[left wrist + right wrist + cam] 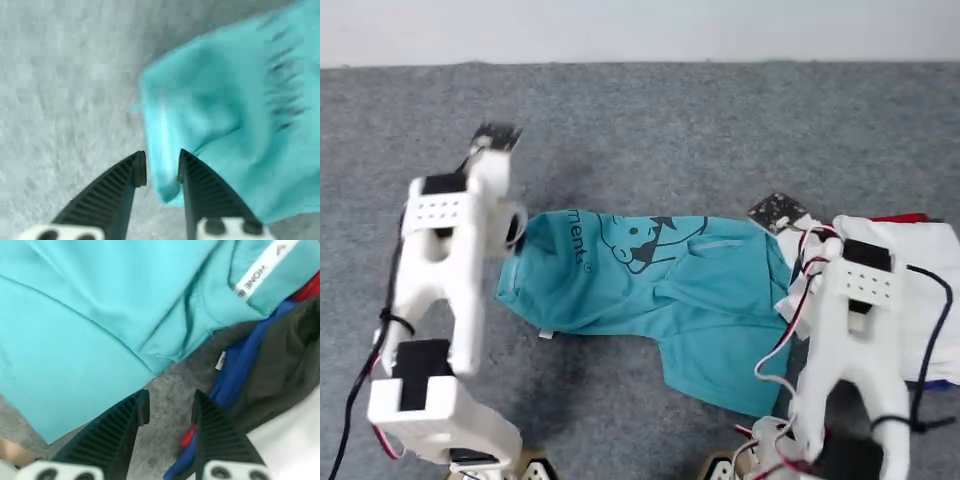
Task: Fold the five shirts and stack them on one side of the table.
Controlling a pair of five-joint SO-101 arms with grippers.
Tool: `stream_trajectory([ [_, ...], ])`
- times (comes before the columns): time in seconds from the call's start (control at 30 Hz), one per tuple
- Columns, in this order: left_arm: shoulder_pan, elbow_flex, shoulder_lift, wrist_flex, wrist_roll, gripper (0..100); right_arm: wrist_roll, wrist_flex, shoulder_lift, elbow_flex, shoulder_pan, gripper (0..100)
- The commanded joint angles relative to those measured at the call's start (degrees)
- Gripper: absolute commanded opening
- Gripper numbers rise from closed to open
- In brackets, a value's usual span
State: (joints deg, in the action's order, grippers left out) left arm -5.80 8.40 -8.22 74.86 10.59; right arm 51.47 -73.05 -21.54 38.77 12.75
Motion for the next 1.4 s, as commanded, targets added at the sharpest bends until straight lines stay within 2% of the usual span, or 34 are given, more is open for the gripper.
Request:
stream_trajectory([
  [0.0, 4.7, -3.5, -1.7, -2.1, -1.7, 12, -1.0, -2.9, -5.0, 0.2, -1.7, 15.5],
  [0.3, 2.5, -3.2, -15.3, -8.7, -1.9, 12, -1.0, -3.8, -7.8, 0.2, -1.7, 15.4],
  [0.5, -3.0, -3.2, -18.6, -13.5, -1.6, 12, -1.0, -5.0, -7.8, 0.2, -1.7, 15.4],
  [0.73, -6.9, -3.3, -18.6, -13.7, -1.5, 12, -1.0, -5.0, -7.8, 0.2, -1.7, 15.4],
  [0.97, -6.6, -3.3, -14.5, -11.5, -1.9, 12, -1.0, -5.0, -7.8, 0.2, -1.7, 15.4],
  [1.17, -2.5, -3.2, -3.5, -3.2, -1.9, 12, -1.1, -5.0, -7.8, 0.2, -1.7, 15.4],
  [1.37, 1.3, -2.2, 1.0, 0.4, -1.9, 12, -1.1, -5.0, -7.8, 0.6, -1.7, 15.4],
])
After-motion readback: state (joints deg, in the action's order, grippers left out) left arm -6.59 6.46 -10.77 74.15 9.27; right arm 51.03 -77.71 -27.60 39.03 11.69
